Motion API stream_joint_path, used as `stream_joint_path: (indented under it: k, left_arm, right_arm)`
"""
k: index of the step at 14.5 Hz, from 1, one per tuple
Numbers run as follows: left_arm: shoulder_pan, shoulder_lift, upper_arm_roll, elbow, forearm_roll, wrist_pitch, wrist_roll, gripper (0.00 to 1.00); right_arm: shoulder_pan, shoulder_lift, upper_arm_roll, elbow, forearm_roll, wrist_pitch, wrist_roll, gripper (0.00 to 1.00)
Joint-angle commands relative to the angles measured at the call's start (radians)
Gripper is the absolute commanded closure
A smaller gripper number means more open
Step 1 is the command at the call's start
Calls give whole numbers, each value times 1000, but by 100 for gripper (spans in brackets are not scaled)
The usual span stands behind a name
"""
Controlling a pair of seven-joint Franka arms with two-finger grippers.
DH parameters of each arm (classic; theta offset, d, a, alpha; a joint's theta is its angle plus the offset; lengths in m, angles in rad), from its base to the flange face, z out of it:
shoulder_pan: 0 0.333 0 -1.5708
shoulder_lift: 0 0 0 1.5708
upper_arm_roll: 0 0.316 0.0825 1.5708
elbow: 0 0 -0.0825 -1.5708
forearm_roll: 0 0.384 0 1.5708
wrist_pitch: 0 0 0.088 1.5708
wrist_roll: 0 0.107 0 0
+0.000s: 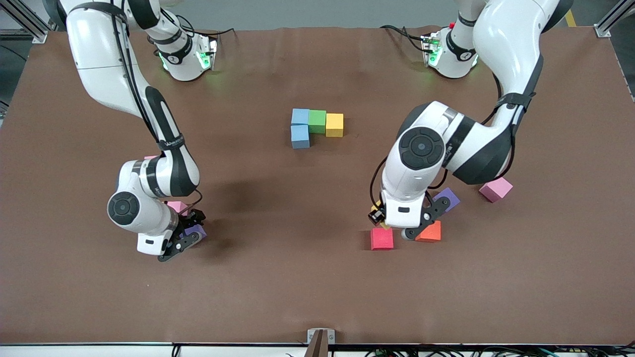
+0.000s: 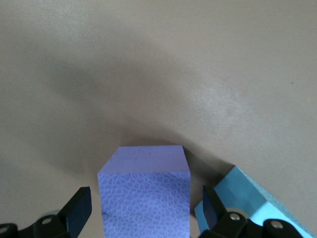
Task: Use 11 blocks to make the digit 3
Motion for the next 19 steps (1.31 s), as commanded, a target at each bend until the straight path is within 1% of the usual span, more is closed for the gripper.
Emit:
stream_joint_path:
  k: [1,2,3,5,7,8,9,10,12,16,18,19]
  left_arm:
    - [-3,-19,3,-21,-21,0,34,62]
    - [0,-19,3,-20,-28,0,26,64]
    - [21,-21,0,-20,-39,0,28,64]
    - [41,-39,0,-20,-44,0,38,63]
    - [70,-39,-6,-18,-67,4,51,63]
    - [93,-42,-4,-18,-117,9,57,63]
    - [132,-60,-6,-18,-148,7,87,63]
    - [152,-74,-4,-20,-154,3,148,63]
    - [187,-88,-3,-20,-180,-2,230,63]
    - [235,-114,-1,-21,-182,-14,373,63]
    - [235,-122,3,-21,-170,-61,422,63]
    - [235,-125,8,-21,-170,-65,449,63]
  right_arm:
    - [-9,12,14,19,1,2,-8,41]
    - [-7,12,15,20,1,1,-5,53]
    - [-6,9,18,22,4,-7,8,62]
    - [31,-3,18,22,5,-8,67,69]
    - [91,-22,18,20,3,-30,211,69]
    - [124,-32,18,20,3,-68,271,71]
    - [154,-36,18,20,3,-102,332,72]
    - [186,-43,18,19,3,-114,413,73]
    - [252,-48,18,14,3,-116,556,73]
    - [370,-46,22,9,6,-113,809,73]
    - [422,-46,22,-3,6,-107,896,73]
    - [448,-46,22,-11,8,-105,926,73]
